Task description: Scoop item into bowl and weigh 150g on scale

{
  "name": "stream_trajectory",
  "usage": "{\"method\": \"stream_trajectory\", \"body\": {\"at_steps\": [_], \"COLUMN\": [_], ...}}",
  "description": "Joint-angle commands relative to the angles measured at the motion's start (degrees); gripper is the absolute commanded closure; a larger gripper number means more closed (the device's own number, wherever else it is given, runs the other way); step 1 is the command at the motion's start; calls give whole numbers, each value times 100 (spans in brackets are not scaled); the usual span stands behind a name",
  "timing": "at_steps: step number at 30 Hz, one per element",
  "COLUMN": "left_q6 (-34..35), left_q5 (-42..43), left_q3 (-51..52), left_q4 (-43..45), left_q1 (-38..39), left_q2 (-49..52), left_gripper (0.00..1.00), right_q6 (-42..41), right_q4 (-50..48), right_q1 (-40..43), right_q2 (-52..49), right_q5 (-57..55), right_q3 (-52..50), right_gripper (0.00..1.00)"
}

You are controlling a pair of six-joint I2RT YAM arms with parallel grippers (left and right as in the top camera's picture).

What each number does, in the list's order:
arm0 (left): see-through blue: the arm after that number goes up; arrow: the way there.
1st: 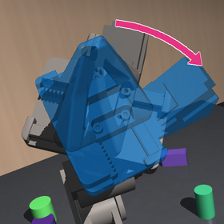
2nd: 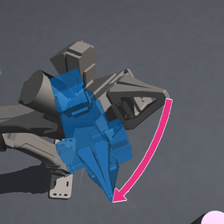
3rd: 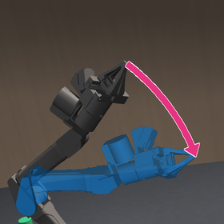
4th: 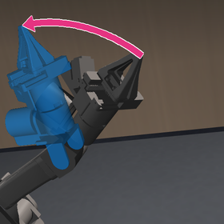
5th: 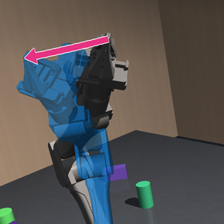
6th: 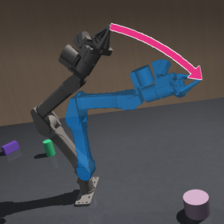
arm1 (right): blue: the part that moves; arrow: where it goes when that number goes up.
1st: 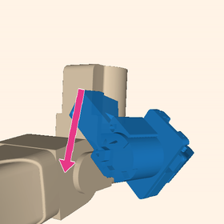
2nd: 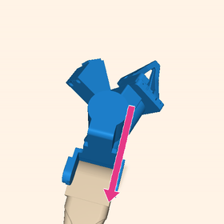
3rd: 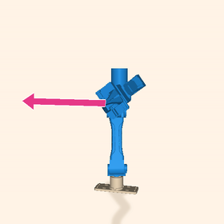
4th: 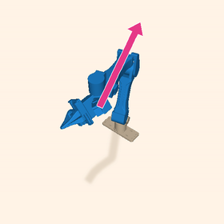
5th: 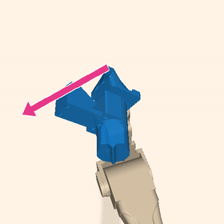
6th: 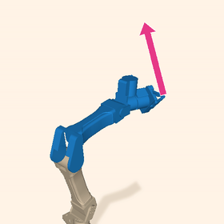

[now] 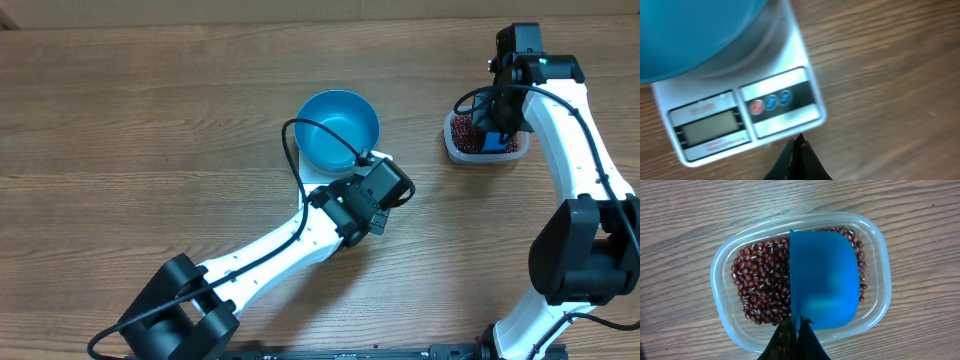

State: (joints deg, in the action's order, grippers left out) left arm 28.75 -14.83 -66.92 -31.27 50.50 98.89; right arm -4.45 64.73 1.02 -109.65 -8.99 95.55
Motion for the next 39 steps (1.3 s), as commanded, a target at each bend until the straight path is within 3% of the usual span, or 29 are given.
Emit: {"method": "stream_trajectory", "body": {"at_steps": [1,9,39], "left_q6": [-107,-157,-304], "left_q5": [-522,-804,-802], "left_q3": [245,619,636], "left_q4": [94,925,1381], "left_q1": [-46,-114,-389], "left_q2": [39,160,807], "left_gripper": [96,95,96], "right_q6": [-2,-2,-4], "right_q4": [-2,-17,-20], "right_q1": [35,35,35], "right_q2": [-79,-79,-79], "right_q5": [-149,-149,-146], "right_q3": [-146,-146,-146], "right_gripper": [96,96,96]}}
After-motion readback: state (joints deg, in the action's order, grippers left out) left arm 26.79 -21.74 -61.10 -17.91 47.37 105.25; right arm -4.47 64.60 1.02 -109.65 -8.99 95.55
